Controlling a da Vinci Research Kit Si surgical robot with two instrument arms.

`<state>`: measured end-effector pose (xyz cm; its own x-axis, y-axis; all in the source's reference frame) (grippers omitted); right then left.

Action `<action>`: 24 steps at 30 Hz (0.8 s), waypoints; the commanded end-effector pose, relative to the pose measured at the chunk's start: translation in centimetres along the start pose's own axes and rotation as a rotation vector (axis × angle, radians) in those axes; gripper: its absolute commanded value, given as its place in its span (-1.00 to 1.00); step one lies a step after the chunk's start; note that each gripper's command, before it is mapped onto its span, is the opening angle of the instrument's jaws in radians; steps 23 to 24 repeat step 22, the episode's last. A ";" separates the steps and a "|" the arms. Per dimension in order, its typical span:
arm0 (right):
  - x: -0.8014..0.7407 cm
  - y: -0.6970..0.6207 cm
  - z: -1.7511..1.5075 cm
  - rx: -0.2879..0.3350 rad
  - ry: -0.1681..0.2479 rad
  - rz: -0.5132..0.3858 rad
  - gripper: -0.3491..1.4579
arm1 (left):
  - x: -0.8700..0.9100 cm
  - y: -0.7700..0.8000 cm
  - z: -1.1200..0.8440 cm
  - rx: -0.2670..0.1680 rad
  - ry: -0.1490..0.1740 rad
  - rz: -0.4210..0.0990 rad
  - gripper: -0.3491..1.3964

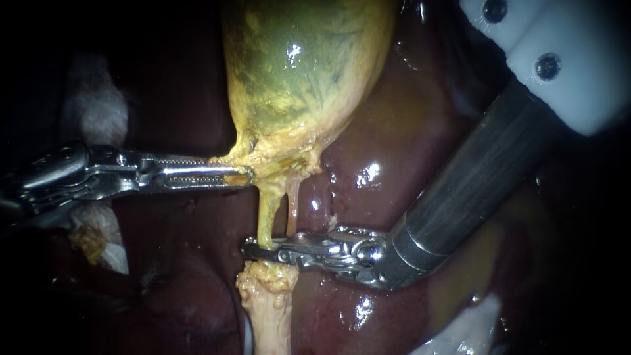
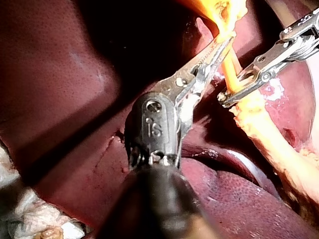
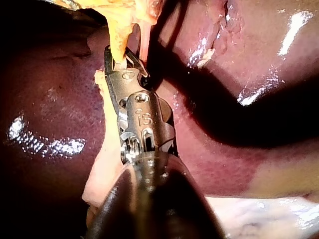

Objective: Clipping first clip left tube

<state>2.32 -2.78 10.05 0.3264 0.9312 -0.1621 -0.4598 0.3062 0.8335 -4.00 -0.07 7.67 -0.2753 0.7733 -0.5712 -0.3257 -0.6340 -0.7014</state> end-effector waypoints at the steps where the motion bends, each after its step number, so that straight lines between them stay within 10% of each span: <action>1: 0.00 0.00 0.00 0.000 0.000 0.000 -0.82 | 0.00 0.00 0.00 0.000 0.000 0.000 -1.00; 24: -0.01 0.00 0.01 -0.001 -0.001 0.046 -0.82 | -0.01 0.00 0.01 0.000 0.000 0.001 -1.00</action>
